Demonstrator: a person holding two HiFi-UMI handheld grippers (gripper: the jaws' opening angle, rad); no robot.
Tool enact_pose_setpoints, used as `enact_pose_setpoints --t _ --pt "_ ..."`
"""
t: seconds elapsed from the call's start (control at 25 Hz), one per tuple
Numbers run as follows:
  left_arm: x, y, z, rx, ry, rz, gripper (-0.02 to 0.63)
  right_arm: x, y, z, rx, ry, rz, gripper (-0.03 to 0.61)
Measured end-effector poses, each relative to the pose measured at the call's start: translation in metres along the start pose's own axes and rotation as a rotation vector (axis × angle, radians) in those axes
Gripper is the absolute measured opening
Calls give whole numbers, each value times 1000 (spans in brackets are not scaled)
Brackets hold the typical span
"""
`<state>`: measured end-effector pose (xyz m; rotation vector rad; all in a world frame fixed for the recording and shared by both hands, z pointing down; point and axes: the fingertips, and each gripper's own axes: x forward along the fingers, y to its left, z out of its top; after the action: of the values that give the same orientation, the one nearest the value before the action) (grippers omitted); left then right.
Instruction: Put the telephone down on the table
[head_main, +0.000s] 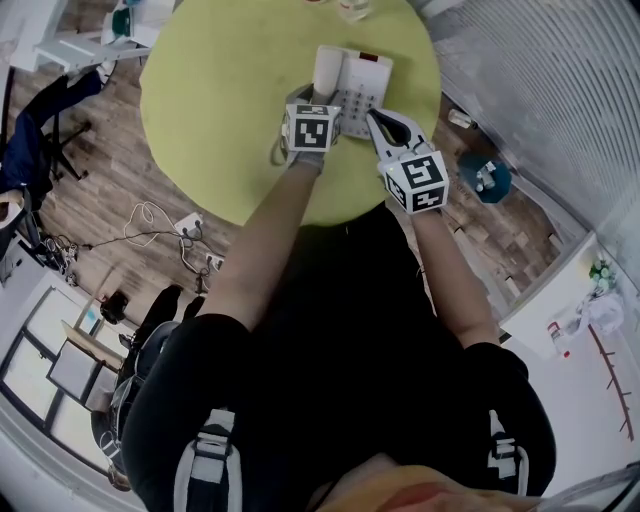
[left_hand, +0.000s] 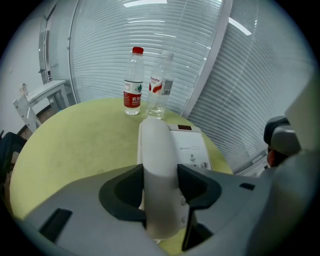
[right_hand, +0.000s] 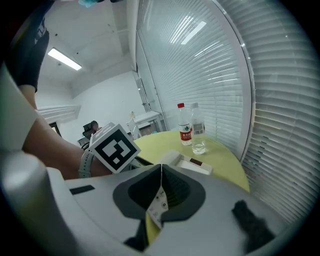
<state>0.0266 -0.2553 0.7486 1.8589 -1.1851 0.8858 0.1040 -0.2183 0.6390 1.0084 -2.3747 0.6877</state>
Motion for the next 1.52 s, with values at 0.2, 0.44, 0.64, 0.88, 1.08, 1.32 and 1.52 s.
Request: enact_pose_setpoints --t 0.2,0.44,0.64,0.88,1.08,1.32,1.52 --pt "-4 0 1 -13 -3 -16 218 -3 2 1 -12 4 0 18" --pt "-18 -1 3 17 -5 -4 216 -9 5 8 -35 -8 5 18" --pt "-38 -3 5 26 -24 1 216 -14 13 17 -63 -20 15 18" --pt "-68 -3 5 17 -57 18 216 -21 30 30 -115 -40 41 18" --pt "-98 7 3 1 -91 45 216 -28 44 42 -145 -61 57 18" --pt "-130 29 3 -38 -145 89 216 -31 67 60 -195 -81 91 18" --pt "-153 49 0 -64 -161 127 216 -22 90 73 -237 -92 134 18"
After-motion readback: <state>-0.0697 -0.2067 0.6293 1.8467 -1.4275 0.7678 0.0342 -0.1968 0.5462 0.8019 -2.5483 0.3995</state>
